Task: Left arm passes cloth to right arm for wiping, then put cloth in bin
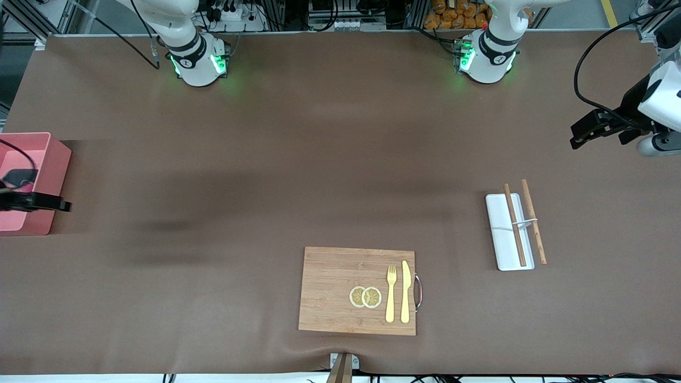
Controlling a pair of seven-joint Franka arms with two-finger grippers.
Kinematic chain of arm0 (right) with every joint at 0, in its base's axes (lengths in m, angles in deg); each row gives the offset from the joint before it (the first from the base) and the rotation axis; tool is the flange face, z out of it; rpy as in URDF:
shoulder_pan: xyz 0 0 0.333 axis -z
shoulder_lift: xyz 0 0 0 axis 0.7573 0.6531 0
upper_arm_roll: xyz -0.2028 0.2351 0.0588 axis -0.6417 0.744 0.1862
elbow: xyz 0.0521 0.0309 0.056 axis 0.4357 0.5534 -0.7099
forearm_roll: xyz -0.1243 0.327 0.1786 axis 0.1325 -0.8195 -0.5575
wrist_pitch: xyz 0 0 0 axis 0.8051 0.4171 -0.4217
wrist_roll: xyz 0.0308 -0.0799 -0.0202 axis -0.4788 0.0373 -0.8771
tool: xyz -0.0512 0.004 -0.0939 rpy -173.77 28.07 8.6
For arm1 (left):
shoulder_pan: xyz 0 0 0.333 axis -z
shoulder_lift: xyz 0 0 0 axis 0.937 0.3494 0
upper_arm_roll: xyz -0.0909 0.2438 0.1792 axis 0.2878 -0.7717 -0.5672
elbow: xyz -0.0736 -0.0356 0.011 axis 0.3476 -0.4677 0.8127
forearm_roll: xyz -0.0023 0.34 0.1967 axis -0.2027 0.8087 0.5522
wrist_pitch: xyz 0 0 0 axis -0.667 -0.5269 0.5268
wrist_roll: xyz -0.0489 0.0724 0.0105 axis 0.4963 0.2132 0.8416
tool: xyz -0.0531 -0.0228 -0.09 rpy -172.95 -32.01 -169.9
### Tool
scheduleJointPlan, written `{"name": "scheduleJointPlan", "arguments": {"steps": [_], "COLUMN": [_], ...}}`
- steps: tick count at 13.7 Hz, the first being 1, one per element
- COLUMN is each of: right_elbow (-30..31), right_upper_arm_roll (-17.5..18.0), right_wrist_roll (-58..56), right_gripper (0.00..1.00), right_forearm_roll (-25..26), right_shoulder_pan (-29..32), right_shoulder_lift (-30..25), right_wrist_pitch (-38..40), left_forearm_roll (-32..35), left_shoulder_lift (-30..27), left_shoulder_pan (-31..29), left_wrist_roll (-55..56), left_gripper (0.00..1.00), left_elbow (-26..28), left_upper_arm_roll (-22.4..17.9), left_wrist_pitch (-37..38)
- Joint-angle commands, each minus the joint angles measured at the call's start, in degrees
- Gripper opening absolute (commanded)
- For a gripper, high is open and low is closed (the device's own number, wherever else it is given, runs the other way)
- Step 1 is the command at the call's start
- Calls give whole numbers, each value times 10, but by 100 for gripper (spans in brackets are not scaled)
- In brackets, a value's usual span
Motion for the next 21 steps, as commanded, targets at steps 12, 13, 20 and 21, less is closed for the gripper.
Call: {"name": "scheduleJointPlan", "arguments": {"steps": [12,13,20,21], "right_elbow": [258,227,118,118], "right_upper_arm_roll": [-12,-9,-8,-7], "right_wrist_roll": [107,106,111,111], "right_gripper": [100,100,100,100], "right_forearm_roll": [-7,-5,34,34], "right_shoulder_pan": [-48,-51,-80,-80], "right_shoulder_lift": [-268,-266,-225,-224], "right_wrist_pitch": [-100,-94,-47,-48], "left_forearm_roll": [-10,-9,-6,-3], "left_shoulder_lift": [0,0,0,0], "left_shoulder_pan": [-9,-9,-8,-7], "left_wrist_roll": [-12,-12,-13,-13], "left_gripper": [100,100,100,100], "left_elbow": [4,4,3,3], "left_upper_arm_roll": [0,0,-1,-1], "left_wrist_pitch": [4,4,2,2]}}
